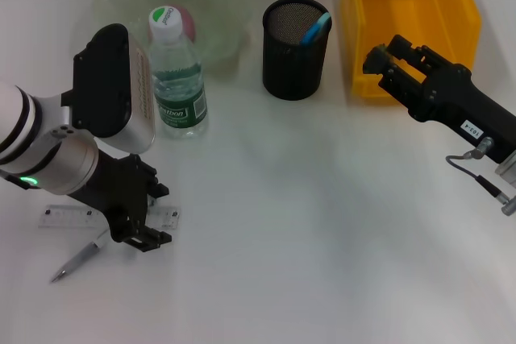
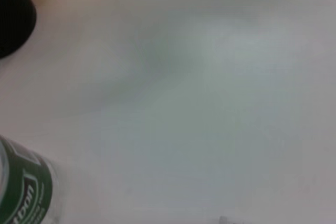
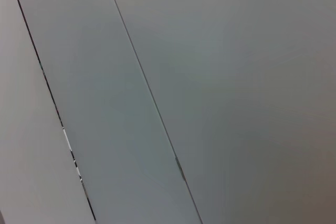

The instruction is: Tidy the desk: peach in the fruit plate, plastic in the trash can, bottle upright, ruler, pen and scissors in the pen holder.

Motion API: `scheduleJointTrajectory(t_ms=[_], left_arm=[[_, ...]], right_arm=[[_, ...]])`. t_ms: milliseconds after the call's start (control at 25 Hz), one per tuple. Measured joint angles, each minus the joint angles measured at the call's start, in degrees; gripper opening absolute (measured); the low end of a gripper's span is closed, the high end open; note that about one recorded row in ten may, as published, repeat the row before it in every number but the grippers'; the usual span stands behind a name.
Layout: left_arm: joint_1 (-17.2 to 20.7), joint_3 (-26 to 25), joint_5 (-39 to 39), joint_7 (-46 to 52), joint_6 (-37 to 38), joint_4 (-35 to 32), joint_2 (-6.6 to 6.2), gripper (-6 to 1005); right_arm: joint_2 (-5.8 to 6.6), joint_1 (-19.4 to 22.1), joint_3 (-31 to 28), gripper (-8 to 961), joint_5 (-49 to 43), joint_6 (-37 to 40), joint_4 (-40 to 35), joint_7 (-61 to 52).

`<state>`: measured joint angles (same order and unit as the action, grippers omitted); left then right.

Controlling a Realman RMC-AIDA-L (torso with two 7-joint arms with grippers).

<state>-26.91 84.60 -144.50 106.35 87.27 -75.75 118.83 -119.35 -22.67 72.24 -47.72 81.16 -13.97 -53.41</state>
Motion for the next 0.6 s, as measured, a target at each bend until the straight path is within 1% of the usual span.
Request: scheduleJointTrajectory(t_ms=[600], left_arm=[[-0.8,0.3,-0.3,0.0,-0.2,1.7,0.05,685]], right_arm=[[0.00,-0.8,-0.1,547,0.0,-1.1,0.0,-0.2]])
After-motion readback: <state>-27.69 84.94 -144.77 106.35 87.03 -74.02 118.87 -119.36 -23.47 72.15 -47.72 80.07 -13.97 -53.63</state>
